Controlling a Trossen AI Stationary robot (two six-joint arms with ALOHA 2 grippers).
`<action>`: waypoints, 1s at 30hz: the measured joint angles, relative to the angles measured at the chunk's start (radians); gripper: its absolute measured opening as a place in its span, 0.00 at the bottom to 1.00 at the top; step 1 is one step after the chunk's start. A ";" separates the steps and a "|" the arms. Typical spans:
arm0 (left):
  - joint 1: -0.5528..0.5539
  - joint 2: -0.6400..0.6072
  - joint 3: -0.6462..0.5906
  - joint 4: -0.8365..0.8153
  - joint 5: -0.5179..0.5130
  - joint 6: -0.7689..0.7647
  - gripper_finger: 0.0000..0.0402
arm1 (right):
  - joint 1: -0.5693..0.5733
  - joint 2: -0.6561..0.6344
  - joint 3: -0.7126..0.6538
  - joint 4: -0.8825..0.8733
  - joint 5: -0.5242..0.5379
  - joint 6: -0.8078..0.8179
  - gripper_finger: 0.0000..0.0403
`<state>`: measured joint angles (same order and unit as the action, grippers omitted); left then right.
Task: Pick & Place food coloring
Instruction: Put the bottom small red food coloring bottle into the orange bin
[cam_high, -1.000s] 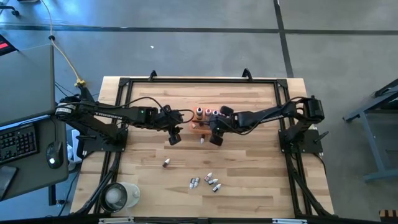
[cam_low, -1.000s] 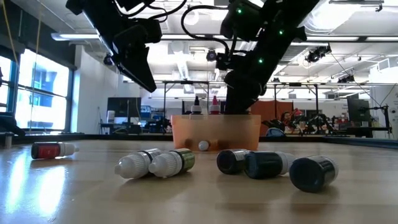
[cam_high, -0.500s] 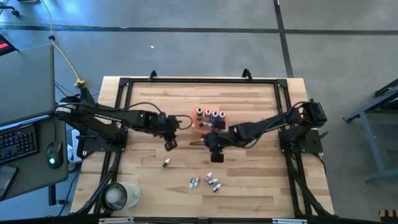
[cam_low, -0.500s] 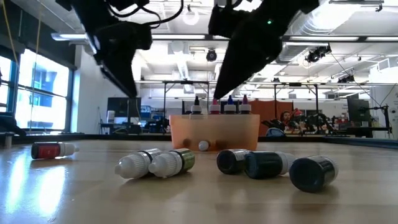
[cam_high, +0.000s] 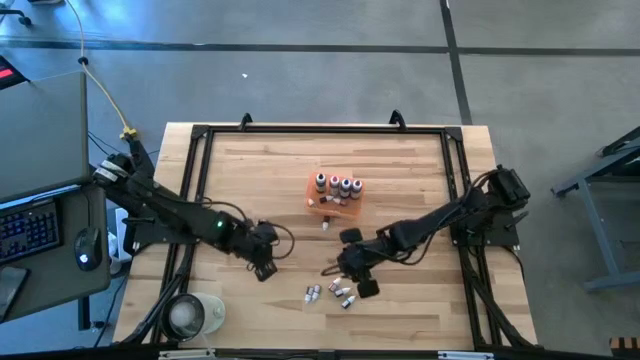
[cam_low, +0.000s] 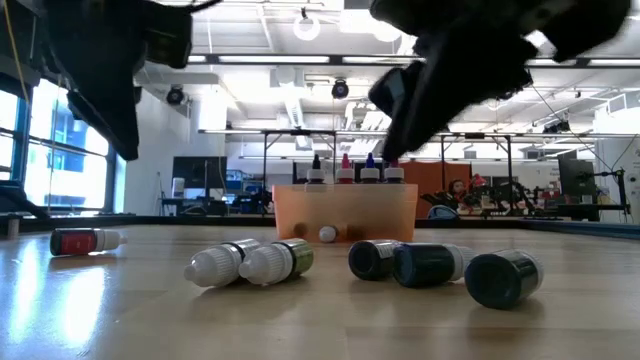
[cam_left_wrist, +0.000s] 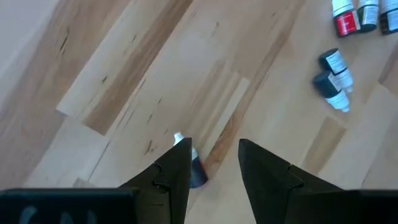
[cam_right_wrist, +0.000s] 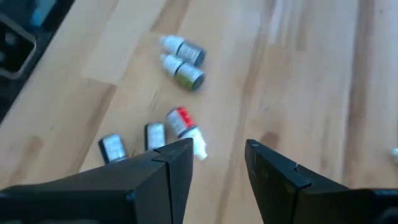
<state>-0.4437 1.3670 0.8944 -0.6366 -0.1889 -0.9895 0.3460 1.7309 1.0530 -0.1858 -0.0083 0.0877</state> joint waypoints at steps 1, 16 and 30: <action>-0.013 0.001 0.000 -0.001 -0.016 -0.009 0.33 | 0.010 0.000 -0.016 0.016 0.001 -0.001 0.35; -0.034 0.001 0.000 0.008 -0.107 -0.012 0.33 | 0.043 0.145 -0.271 0.739 -0.061 -0.160 0.35; -0.034 0.001 0.000 0.004 -0.110 -0.010 0.33 | 0.012 0.303 -0.247 0.811 -0.063 -0.231 0.34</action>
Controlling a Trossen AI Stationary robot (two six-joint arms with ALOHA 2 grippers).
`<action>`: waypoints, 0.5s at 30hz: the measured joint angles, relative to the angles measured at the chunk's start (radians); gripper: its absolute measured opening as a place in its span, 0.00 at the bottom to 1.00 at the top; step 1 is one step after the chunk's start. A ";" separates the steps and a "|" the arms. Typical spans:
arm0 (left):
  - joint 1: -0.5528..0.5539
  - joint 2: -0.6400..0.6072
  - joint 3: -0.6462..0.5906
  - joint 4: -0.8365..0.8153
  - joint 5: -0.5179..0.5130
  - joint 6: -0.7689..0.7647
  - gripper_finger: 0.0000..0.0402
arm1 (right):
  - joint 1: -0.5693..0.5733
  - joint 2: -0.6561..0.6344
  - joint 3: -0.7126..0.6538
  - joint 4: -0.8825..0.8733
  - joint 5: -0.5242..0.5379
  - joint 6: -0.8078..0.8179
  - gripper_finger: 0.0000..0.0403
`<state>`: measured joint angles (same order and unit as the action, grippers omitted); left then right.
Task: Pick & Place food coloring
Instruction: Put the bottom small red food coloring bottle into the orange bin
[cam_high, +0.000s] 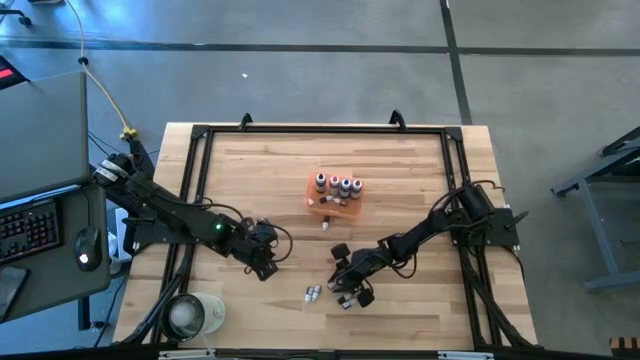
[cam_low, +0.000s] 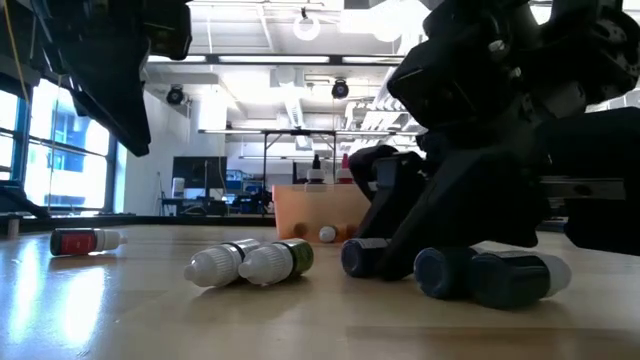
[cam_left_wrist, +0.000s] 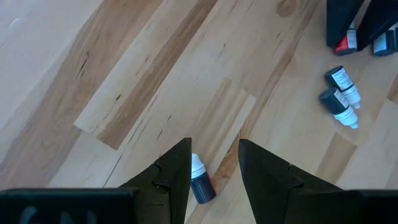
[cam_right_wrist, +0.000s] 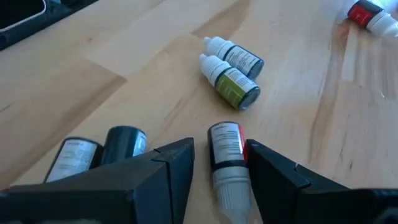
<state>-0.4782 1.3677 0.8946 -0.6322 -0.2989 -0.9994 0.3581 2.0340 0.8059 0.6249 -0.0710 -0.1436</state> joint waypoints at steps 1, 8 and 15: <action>0.000 0.000 0.000 0.001 0.000 0.000 0.33 | -0.004 0.001 0.000 -0.001 -0.004 0.005 0.34; 0.000 0.000 0.000 0.001 0.000 0.001 0.33 | -0.018 0.001 -0.001 0.031 -0.027 0.020 0.23; 0.000 0.000 0.000 0.001 -0.001 0.003 0.33 | -0.066 -0.161 -0.004 -0.043 0.042 0.025 0.17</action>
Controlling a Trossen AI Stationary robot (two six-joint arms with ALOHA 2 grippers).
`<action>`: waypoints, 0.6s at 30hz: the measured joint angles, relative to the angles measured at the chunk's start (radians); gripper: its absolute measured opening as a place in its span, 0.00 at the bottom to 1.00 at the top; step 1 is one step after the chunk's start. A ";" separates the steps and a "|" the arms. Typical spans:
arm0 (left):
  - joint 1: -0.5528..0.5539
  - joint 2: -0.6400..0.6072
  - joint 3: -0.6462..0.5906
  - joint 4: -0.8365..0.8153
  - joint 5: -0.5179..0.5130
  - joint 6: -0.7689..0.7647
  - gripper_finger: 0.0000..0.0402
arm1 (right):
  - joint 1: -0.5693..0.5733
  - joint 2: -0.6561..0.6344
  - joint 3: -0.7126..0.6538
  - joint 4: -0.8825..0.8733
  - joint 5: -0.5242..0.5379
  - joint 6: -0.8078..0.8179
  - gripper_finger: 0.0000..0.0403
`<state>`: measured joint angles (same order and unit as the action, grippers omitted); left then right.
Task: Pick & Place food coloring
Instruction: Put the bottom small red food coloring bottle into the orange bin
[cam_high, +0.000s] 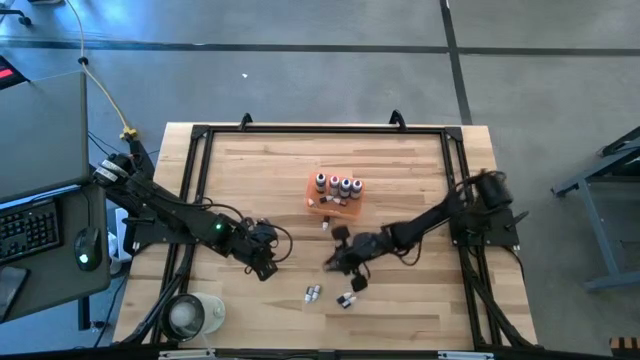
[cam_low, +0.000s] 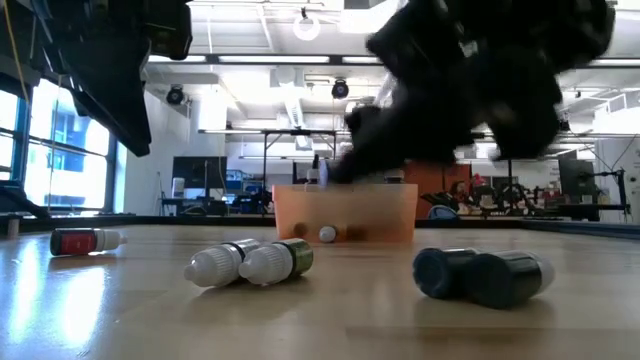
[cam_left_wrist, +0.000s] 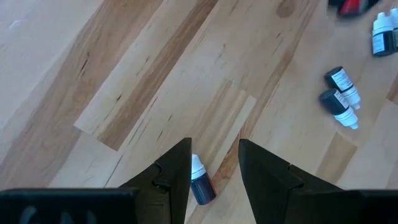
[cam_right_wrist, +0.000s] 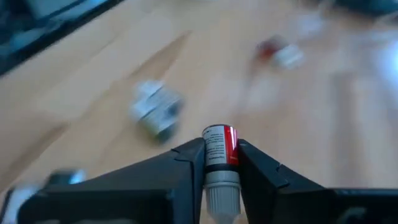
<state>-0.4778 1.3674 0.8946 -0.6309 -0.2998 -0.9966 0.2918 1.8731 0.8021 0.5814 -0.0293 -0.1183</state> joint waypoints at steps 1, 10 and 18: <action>0.000 0.000 0.000 0.000 0.000 0.000 0.33 | -0.012 -0.038 0.000 -0.022 0.033 -0.014 0.18; 0.000 0.000 0.000 -0.001 -0.002 0.003 0.33 | -0.169 -0.345 0.003 -0.407 0.421 -0.060 0.21; 0.001 0.000 0.000 0.001 -0.070 0.049 0.33 | -0.295 -0.262 -0.001 -0.599 0.310 0.070 0.21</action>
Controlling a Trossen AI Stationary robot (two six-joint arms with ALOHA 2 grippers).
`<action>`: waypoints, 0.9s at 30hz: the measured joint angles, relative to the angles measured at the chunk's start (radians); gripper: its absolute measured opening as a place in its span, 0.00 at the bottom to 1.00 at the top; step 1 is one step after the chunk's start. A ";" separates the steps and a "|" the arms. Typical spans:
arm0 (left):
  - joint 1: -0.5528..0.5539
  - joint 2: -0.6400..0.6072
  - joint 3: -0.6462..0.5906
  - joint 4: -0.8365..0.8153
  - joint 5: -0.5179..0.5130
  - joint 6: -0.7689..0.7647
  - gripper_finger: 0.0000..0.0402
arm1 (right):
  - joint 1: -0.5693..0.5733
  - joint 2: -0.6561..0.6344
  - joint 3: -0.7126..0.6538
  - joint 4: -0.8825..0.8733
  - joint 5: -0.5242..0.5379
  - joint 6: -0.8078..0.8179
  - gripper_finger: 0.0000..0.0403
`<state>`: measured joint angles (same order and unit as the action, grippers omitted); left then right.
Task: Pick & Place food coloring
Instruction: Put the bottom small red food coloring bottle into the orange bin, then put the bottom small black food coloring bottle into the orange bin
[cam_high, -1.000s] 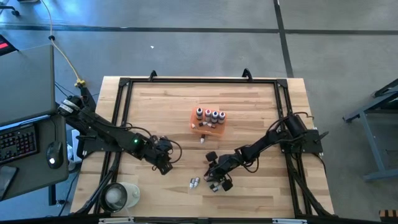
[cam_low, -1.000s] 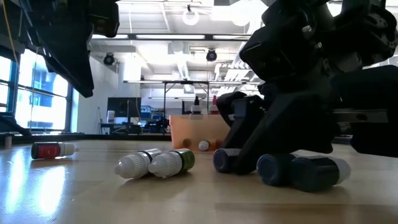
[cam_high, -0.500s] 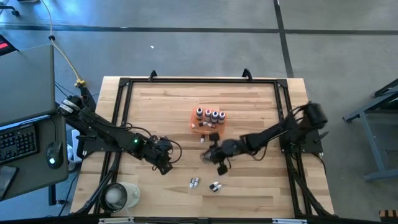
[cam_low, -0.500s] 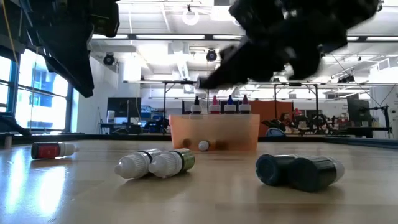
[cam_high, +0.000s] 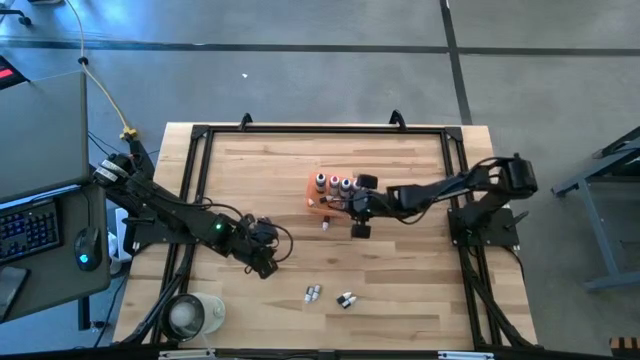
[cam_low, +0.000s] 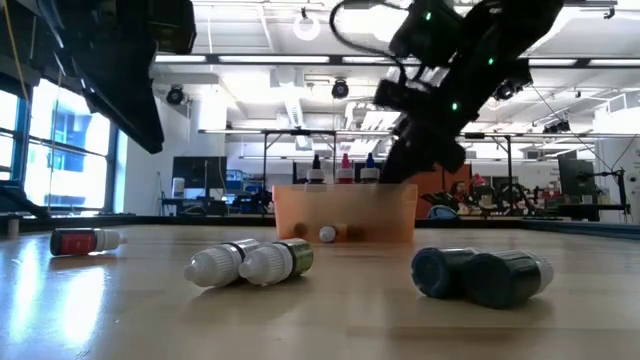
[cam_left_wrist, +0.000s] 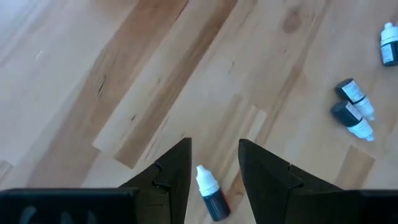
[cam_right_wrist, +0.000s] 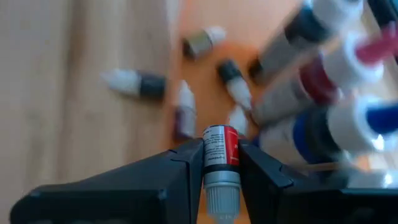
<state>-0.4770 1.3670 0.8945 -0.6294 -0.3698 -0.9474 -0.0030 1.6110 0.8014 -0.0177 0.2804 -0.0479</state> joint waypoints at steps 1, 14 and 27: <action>0.000 0.000 0.000 0.000 0.001 0.000 0.33 | -0.007 0.008 0.000 0.003 0.002 -0.002 0.21; -0.001 0.000 0.000 -0.001 0.021 -0.001 0.33 | -0.003 -0.049 0.014 0.043 0.005 -0.073 0.36; -0.001 0.000 0.000 0.005 0.018 -0.003 0.33 | 0.426 -0.058 -0.009 0.284 -0.346 -0.052 0.35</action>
<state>-0.4778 1.3670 0.8944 -0.6244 -0.3515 -0.9508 0.4231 1.5530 0.7925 0.2667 -0.0659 -0.0998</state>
